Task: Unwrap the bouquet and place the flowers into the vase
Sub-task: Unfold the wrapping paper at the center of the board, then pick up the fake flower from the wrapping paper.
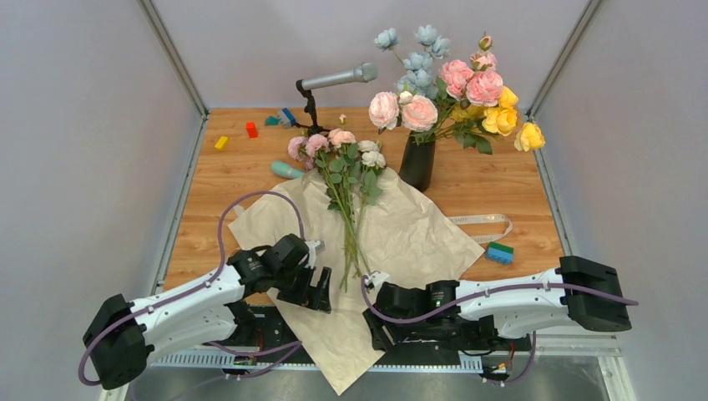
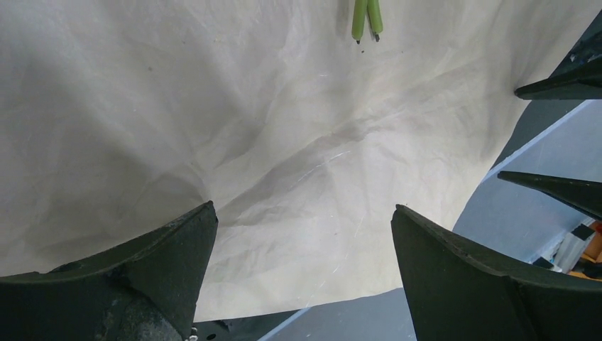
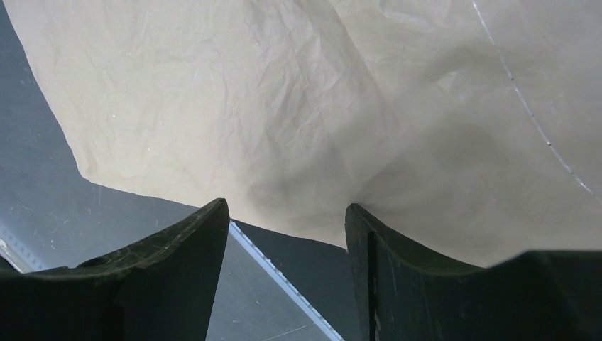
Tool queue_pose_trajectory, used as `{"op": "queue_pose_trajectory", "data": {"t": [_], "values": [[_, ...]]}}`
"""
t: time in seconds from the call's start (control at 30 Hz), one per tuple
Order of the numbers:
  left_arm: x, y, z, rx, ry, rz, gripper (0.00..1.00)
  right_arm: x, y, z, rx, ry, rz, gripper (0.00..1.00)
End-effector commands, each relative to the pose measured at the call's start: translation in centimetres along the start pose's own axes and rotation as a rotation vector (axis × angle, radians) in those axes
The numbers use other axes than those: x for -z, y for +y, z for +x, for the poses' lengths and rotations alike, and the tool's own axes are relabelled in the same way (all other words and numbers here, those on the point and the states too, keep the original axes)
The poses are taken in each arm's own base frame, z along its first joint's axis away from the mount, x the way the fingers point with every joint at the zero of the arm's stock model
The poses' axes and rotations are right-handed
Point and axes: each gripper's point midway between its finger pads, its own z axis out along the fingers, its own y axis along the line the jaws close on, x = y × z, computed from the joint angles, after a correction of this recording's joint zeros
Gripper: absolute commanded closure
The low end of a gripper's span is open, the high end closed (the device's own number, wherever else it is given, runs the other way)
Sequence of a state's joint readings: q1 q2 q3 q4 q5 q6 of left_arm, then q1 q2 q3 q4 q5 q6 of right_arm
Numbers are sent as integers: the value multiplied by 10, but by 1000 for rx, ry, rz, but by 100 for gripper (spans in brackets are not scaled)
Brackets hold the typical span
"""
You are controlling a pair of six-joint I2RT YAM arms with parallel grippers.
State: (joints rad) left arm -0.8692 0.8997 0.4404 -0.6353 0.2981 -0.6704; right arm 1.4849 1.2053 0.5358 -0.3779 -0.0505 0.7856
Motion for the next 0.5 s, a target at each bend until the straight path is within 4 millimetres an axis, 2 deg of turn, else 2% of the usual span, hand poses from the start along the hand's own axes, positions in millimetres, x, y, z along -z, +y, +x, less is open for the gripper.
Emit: {"op": "queue_pose_trajectory", "data": {"t": [0.0,0.13,0.17,0.2,0.3,0.47], "values": [[13,-19,-25,-9,-103,41,0,11,13,-19,5,-70,-17,38],[22,-25,-42,-47,-140,23,0,30,11,-32,27,-118,20,38],[29,-33,-51,-62,-164,30,0,35,11,-35,31,-133,26,38],[30,-30,-54,-78,-165,5,0,43,11,-41,32,-158,29,37],[49,-42,-82,-133,-234,-16,0,56,5,-58,38,-234,55,37],[74,-41,-127,-182,-315,-76,0,74,-11,-95,30,-369,115,37]]}}
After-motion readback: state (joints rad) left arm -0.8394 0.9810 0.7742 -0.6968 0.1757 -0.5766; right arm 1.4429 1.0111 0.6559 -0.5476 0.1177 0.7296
